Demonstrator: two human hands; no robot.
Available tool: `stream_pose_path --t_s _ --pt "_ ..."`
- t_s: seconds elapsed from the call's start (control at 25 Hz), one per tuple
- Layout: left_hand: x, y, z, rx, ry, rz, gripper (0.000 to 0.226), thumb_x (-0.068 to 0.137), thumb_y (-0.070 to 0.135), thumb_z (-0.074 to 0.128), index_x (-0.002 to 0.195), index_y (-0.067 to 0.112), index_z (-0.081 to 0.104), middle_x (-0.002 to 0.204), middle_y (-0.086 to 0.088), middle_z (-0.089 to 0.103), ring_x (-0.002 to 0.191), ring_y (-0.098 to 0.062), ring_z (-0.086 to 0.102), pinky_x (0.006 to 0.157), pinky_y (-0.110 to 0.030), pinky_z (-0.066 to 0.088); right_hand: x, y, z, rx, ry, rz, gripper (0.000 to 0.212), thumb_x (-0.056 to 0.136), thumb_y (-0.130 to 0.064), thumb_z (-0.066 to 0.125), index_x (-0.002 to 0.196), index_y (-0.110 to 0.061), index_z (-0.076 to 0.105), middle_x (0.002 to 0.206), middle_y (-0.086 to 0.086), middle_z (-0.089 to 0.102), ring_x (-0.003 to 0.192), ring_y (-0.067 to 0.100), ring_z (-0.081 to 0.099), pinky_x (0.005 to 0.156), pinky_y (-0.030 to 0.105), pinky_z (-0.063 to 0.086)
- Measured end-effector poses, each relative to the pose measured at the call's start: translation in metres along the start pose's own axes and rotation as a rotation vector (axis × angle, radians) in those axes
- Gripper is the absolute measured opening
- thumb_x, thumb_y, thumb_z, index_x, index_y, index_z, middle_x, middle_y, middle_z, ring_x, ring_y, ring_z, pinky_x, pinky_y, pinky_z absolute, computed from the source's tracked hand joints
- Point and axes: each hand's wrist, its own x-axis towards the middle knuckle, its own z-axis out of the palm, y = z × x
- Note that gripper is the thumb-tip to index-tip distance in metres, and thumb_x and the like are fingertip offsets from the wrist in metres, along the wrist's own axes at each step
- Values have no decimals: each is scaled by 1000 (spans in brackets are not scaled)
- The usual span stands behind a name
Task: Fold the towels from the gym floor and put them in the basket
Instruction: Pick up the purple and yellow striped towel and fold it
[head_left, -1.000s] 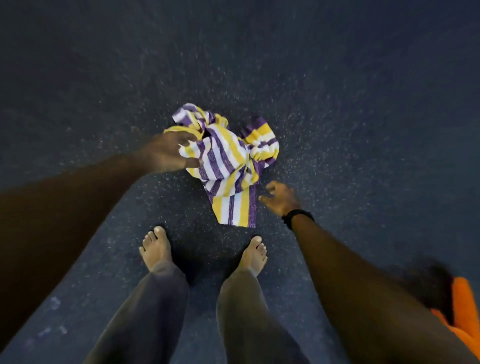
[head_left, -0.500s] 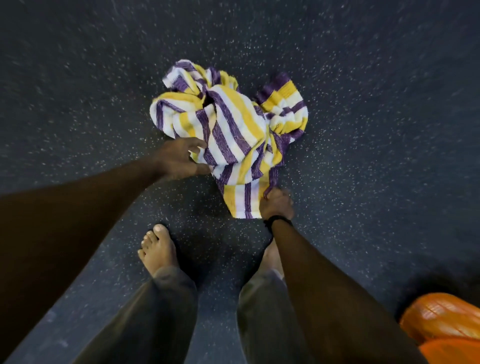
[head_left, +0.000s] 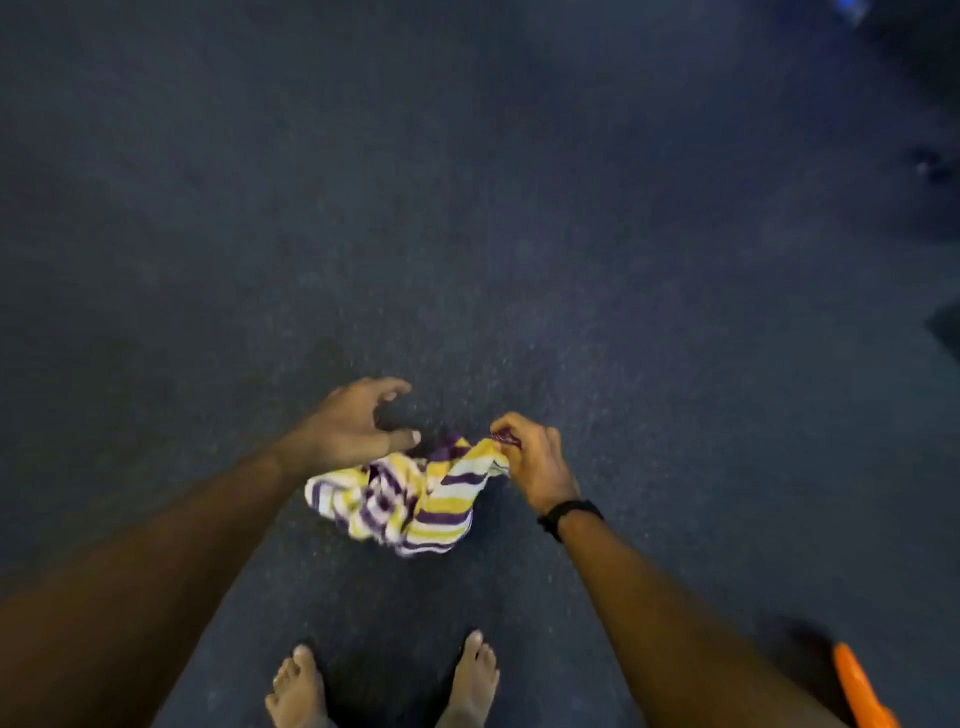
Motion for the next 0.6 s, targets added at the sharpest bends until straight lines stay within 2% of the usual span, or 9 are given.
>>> stream_pose_path --t_s 0.08,0.2,0.28,0.36,0.44,0.6 --pt "-30 71 -49 72 48 64 68 78 32 76 137 17 47 136 -6 52 122 -18 51 98 -23 37 -22 -61 -87 -7 67 -73 18 89 -14 56 101 -27 60 99 7 63 98 20 55 82 36 48" --pt "-79 176 -120 194 99 180 78 74 46 75 139 20 44 138 -5 49 125 -19 49 103 -26 35 -66 -146 -205 -32 190 -169 21 85 -5 56 96 -23 59 92 4 65 92 20 58 78 38 52" --pt "-107 230 -155 237 124 229 82 72 52 73 141 21 42 139 -5 47 127 -20 47 105 -27 34 -91 -189 -268 -52 258 -252 30 79 3 51 93 -23 57 88 1 65 85 21 61 74 41 53" --pt "-140 288 -188 264 170 283 84 71 54 71 142 21 41 140 -5 46 128 -21 46 105 -29 35 -122 -237 -336 -80 322 -320 35 75 9 46 94 -19 58 89 0 64 80 21 62 72 39 53" --pt "-170 343 -215 299 224 352 77 77 47 74 141 20 42 139 -6 46 128 -21 46 105 -30 35 -152 -280 -398 -88 402 -369 34 76 11 47 95 -14 58 89 0 63 77 21 61 70 33 51" --pt "-218 433 -253 331 349 476 70 77 41 76 137 21 47 138 -3 51 125 -18 49 106 -28 35 -204 -346 -500 -108 587 -493 35 75 9 52 95 -19 58 89 3 68 84 21 65 74 34 52"
